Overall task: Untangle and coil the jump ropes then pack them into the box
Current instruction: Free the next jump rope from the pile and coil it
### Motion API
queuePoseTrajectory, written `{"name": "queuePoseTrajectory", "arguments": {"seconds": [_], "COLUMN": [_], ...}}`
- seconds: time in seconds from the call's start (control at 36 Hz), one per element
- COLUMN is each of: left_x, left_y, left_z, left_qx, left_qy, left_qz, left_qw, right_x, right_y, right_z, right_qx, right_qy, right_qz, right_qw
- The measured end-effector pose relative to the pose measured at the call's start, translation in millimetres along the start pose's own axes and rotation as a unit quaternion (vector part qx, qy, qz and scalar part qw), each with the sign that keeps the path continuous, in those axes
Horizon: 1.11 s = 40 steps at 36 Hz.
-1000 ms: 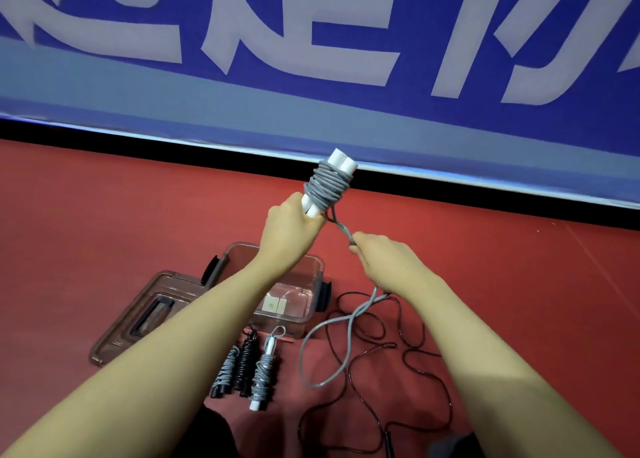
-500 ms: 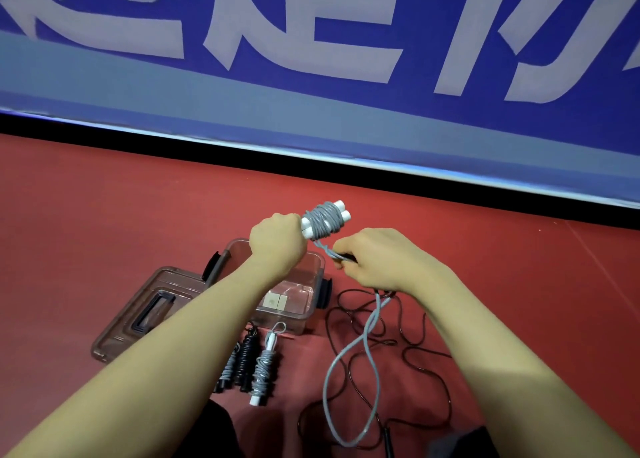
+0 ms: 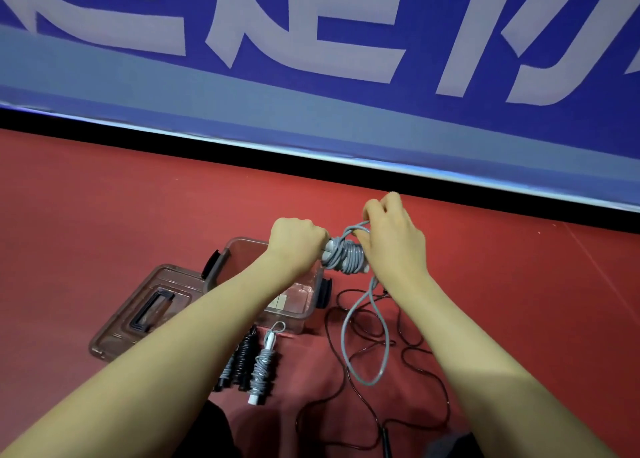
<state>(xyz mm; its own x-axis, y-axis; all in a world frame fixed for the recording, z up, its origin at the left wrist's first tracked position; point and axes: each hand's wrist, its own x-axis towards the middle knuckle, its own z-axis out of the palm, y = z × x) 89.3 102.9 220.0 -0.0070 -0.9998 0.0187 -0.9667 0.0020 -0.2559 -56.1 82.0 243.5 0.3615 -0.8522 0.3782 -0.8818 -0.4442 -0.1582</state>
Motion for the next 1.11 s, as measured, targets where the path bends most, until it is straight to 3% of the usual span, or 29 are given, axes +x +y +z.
{"name": "queuePoseTrajectory", "arguments": {"seconds": [0.08, 0.25, 0.31, 0.39, 0.5, 0.61, 0.75, 0.83, 0.97, 1.11], "left_x": [0.8, 1.6, 1.5, 2.4, 1.6, 3.6, 1.9, 0.0, -1.6, -1.9], "left_y": [0.2, 5.9, 3.2, 0.5, 2.2, 0.9, 3.0, 0.6, -0.4, -1.1], "left_z": [0.4, 3.9, 4.7, 6.7, 8.6, 11.3, 12.4, 9.3, 16.4, 14.0], "left_qx": [-0.005, 0.007, 0.009, 0.020, 0.025, 0.028, 0.010, 0.053, 0.051, -0.063], "left_qy": [0.006, 0.011, 0.024, 0.045, 0.040, 0.027, 0.021, 0.080, 0.154, 0.261], "left_qz": [-0.007, 0.019, 0.030, 0.053, 0.053, 0.052, 0.094, 0.161, 0.277, 0.311], "left_qw": [1.000, 1.000, 0.999, 0.997, 0.997, 0.998, 0.995, 0.982, 0.947, 0.912], "right_x": [-0.6, -1.2, -0.3, 3.3, 3.8, 4.8, 3.5, 5.6, 11.2, 10.2], "right_y": [-0.9, -7.3, -4.8, -3.6, -7.6, -7.4, -5.1, -1.2, 9.7, 17.6], "right_z": [3.8, 6.7, 8.1, 9.2, 6.1, 2.7, -2.1, -3.1, -7.1, -7.1], "right_qx": [0.074, 0.087, 0.101, 0.199, 0.354, 0.266, 0.034, -0.014, -0.039, -0.052], "right_qy": [-0.030, -0.001, 0.002, -0.016, -0.023, -0.033, -0.044, -0.045, -0.075, -0.106], "right_qz": [0.053, -0.059, -0.057, 0.015, 0.134, 0.122, 0.024, -0.034, -0.037, -0.025], "right_qw": [0.995, 0.995, 0.993, 0.980, 0.925, 0.955, 0.998, 0.998, 0.996, 0.993]}}
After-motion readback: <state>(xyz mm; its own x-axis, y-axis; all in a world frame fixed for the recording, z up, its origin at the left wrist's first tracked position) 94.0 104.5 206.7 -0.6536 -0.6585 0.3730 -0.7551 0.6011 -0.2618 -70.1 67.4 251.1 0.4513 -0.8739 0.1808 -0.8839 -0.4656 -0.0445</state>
